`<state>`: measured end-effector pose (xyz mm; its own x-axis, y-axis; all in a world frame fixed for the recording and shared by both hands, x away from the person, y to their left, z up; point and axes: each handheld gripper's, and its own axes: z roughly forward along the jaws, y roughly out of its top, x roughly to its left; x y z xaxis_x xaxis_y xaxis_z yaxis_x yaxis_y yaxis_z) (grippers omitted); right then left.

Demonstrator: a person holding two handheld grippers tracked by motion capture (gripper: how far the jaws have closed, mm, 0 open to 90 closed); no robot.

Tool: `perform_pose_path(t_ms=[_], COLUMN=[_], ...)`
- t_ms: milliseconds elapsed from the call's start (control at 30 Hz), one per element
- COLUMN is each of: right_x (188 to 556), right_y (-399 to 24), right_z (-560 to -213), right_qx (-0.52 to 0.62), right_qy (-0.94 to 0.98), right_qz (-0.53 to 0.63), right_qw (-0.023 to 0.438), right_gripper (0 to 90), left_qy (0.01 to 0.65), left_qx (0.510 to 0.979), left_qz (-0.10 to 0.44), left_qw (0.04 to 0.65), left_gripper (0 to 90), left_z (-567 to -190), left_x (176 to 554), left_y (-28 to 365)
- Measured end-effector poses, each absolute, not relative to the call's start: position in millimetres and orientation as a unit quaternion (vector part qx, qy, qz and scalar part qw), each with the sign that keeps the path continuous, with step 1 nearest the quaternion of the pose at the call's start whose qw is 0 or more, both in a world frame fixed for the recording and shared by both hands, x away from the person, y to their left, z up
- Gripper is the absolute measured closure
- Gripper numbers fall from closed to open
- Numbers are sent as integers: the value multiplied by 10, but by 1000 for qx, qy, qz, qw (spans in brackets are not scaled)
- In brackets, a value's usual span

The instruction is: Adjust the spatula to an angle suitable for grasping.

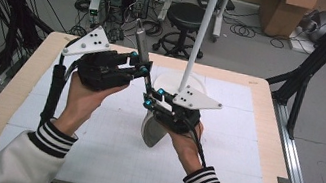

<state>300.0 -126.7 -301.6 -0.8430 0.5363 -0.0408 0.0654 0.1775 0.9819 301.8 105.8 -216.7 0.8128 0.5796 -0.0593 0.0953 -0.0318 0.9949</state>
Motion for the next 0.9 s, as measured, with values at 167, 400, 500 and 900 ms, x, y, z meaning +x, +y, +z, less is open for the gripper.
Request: perform_pose_path(t_ms=[167, 400, 500, 900], right_x=[2995, 3007, 3010, 3041], right_y=[-1239, -1226, -1232, -1259], right_z=[-3024, -3028, -3023, -3012], right_qx=[207, 203, 200, 191], right_qy=[742, 743, 742, 739], right_qz=[607, 608, 611, 623], right_qw=[195, 193, 191, 171], right_gripper=[742, 741, 740, 673], left_qy=[249, 245, 246, 233], left_qx=[692, 695, 694, 686], left_qz=[174, 180, 177, 175], left_qw=[655, 651, 653, 667], left_gripper=[736, 747, 749, 751], left_z=[-2158, -2139, -2132, -2093], left_x=[3006, 2971, 2970, 2976], left_y=[1036, 1010, 1015, 1076])
